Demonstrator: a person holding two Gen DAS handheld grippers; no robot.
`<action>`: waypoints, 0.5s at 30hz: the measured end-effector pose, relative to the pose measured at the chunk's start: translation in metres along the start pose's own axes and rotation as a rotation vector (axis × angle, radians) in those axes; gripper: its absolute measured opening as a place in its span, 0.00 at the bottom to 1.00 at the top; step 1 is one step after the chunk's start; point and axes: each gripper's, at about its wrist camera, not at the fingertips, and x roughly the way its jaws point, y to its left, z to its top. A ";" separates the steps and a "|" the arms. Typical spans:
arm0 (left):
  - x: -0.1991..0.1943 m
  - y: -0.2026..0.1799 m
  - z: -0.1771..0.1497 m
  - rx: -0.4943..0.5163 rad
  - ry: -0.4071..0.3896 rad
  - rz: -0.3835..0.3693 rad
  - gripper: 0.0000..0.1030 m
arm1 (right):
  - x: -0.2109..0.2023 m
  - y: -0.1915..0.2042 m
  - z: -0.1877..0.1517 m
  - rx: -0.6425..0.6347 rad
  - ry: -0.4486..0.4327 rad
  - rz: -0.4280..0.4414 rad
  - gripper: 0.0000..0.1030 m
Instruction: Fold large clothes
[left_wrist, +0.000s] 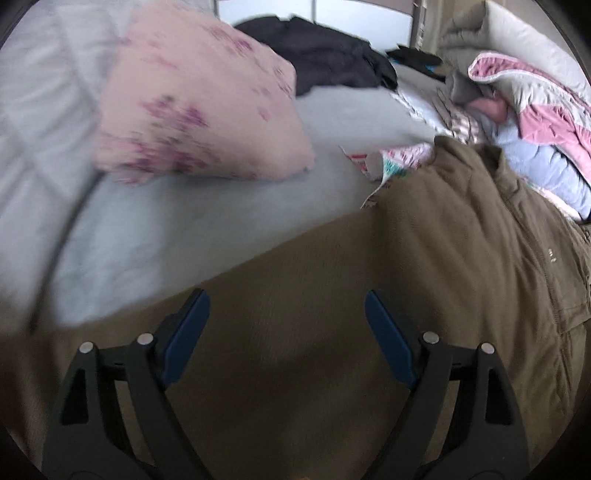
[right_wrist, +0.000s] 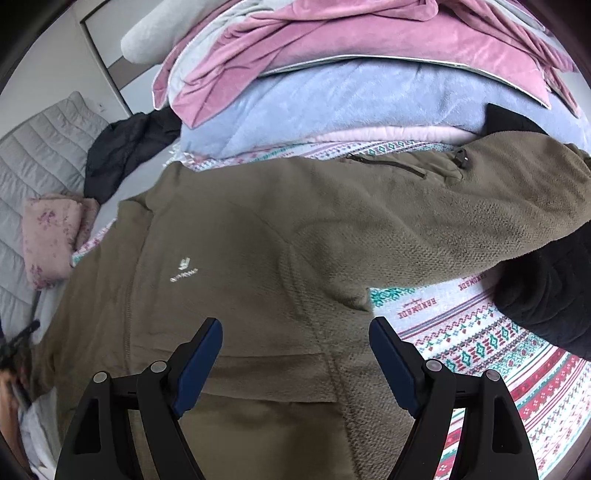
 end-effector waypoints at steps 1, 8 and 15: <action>0.010 0.000 0.000 0.013 0.011 -0.026 0.84 | 0.004 0.000 0.001 -0.001 0.005 -0.004 0.80; 0.067 -0.005 0.009 0.036 0.070 -0.144 0.80 | 0.035 0.012 0.001 -0.028 0.069 -0.005 0.80; 0.034 -0.032 -0.006 0.071 0.012 -0.019 0.05 | 0.053 0.024 -0.003 -0.057 0.098 -0.040 0.80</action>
